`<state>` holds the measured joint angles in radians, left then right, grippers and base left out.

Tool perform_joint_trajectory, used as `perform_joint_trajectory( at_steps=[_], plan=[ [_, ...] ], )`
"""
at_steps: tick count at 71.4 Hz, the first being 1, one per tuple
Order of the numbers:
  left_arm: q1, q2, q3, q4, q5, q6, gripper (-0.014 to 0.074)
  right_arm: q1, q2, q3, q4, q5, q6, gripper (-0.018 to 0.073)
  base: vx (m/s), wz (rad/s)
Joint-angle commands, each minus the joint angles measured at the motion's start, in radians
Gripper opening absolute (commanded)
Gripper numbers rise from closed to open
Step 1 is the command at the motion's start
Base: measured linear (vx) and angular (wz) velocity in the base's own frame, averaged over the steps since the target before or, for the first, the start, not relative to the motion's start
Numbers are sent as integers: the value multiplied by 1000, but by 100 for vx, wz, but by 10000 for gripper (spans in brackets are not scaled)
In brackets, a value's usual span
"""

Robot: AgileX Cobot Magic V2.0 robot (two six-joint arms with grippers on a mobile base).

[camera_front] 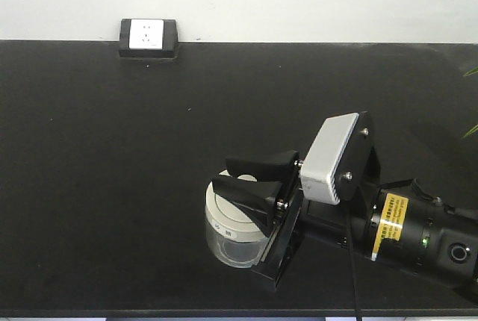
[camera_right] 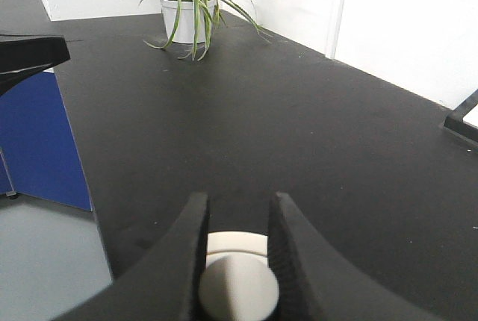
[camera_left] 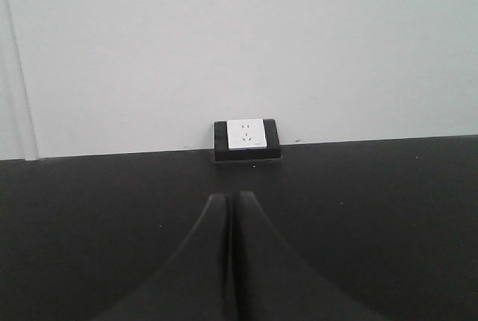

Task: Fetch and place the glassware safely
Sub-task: 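Hold the jar in the right gripper above the black bench top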

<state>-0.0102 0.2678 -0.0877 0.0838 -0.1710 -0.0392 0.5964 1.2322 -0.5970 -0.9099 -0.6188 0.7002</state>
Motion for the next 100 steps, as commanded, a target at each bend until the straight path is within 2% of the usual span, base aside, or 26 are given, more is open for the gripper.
perform_joint_trajectory(
  at_steps=[1, 100],
  plan=[
    [-5, 9, -27, -7, -72, -7, -7, -2, -26, -31, 37, -74, -8, -1, 6, 1],
    [-5, 9, -27, -7, -72, -7, -7, -2, -26, -31, 37, -74, -8, -1, 2, 1]
  ],
)
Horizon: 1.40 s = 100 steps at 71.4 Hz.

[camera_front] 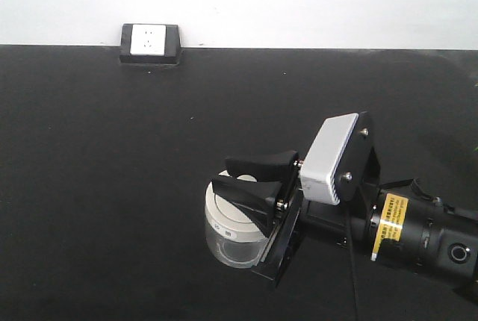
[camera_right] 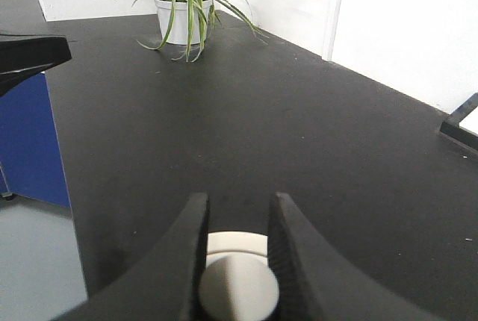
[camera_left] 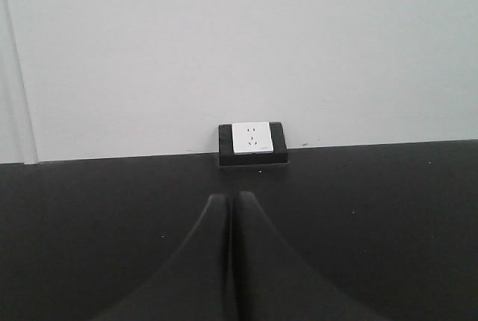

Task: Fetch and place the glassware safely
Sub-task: 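Hold the jar in the right gripper above the black bench top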

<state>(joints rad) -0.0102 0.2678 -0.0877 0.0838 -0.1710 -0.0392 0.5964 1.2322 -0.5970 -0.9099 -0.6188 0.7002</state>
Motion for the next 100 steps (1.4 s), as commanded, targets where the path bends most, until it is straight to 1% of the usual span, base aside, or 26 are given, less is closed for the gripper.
perform_joint_trajectory(
  at_steps=[1, 100],
  plan=[
    [-5, 9, -27, -7, -72, -7, -7, -2, -26, -31, 37, -74, -8, -1, 2, 1],
    [-5, 9, -27, -7, -72, -7, -7, -2, -26, -31, 37, -75, -8, -1, 1, -1]
  ],
)
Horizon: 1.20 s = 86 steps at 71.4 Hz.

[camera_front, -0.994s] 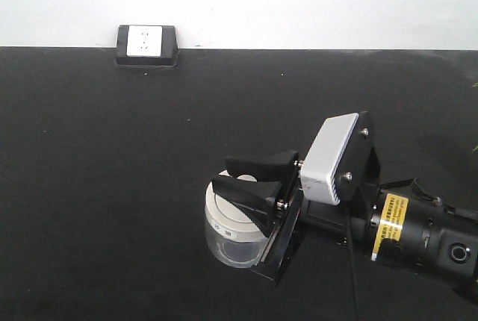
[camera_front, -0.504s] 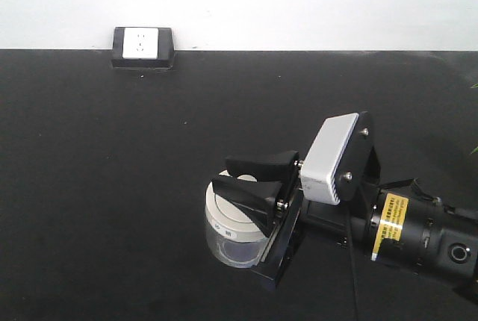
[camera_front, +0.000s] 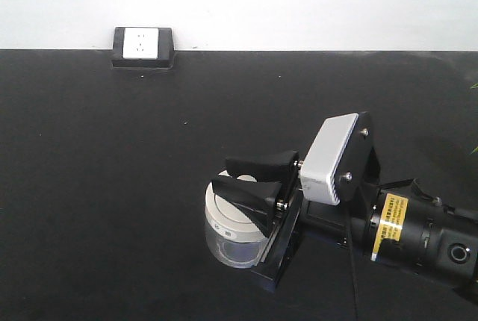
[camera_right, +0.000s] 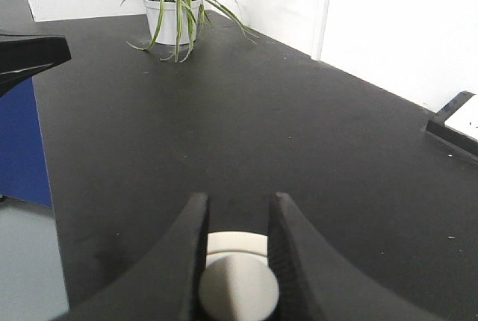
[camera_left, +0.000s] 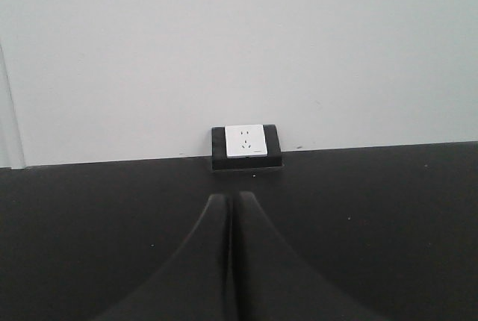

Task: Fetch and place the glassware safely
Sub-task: 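Hold the jar in the right gripper above the black bench top, then extend the right arm forward and lower the jar onto the bench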

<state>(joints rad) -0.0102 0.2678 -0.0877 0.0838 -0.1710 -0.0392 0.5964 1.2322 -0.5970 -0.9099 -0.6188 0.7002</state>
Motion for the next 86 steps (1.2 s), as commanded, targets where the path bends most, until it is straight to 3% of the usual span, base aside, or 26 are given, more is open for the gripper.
perform_joint_trajectory(
  at_steps=[1, 32, 46, 54, 66, 86],
  plan=[
    [-5, 9, -27, -7, -72, -7, -7, -2, -26, -31, 37, -75, -8, -1, 0, 0],
    [-5, 9, -27, -7, -72, -7, -7, -2, -26, -31, 38, -87, -3, -1, 0, 0],
    [-5, 9, -27, -7, -72, -7, -7, -2, -26, -32, 100, -53, -16, -1, 0, 0],
    [-5, 9, -27, -7, -72, -7, -7, -7, -26, -34, 130, -41, -74, -1, 0, 0],
    [-5, 9, -27, -7, -72, -7, -7, -74, 10, -34, 167, -88, -107, -1, 0, 0],
    [-5, 9, -27, -7, -72, -7, -7, -241, 174, -41, 146, -365, -132, -1, 0, 0]
  ],
)
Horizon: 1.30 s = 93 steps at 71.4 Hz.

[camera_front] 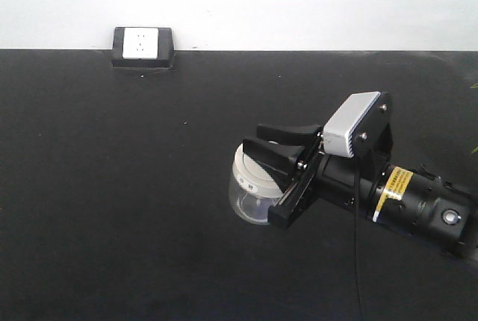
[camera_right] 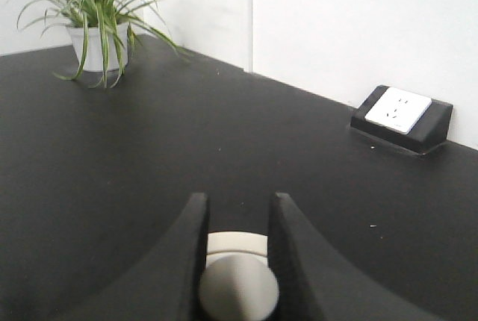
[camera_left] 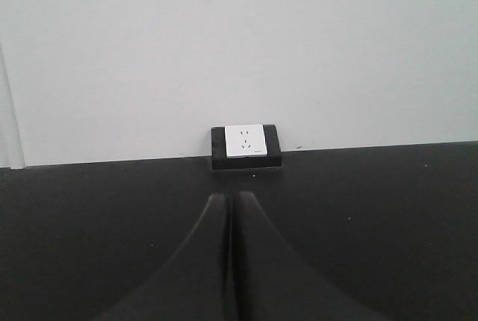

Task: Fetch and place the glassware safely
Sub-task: 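Extend the right arm forward and lower the jar onto the bench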

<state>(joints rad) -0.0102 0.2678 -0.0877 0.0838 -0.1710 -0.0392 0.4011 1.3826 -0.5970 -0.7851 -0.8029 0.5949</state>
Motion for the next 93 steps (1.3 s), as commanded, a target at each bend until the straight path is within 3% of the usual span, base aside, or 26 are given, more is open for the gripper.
perform_joint_trajectory(
  at_steps=[1, 23, 50, 71, 93],
  plan=[
    [-5, 9, -27, -7, -72, -7, -7, -52, 34, -46, 12, -188, -33, -1, 0, 0],
    [-5, 9, -27, -7, -72, -7, -7, -75, 222, -241, -151, -195, -64, -1, 0, 0],
    [-5, 9, -27, -7, -72, -7, -7, -75, 457, -395, -156, -199, -86, -1, 0, 0],
    [-5, 9, -27, -7, -72, -7, -7, -75, 604, -409, -129, -284, -170, -1, 0, 0],
    [-5, 9, -27, -7, -72, -7, -7, -75, 650, -408, -109, -323, -179, -1, 0, 0]
  ],
)
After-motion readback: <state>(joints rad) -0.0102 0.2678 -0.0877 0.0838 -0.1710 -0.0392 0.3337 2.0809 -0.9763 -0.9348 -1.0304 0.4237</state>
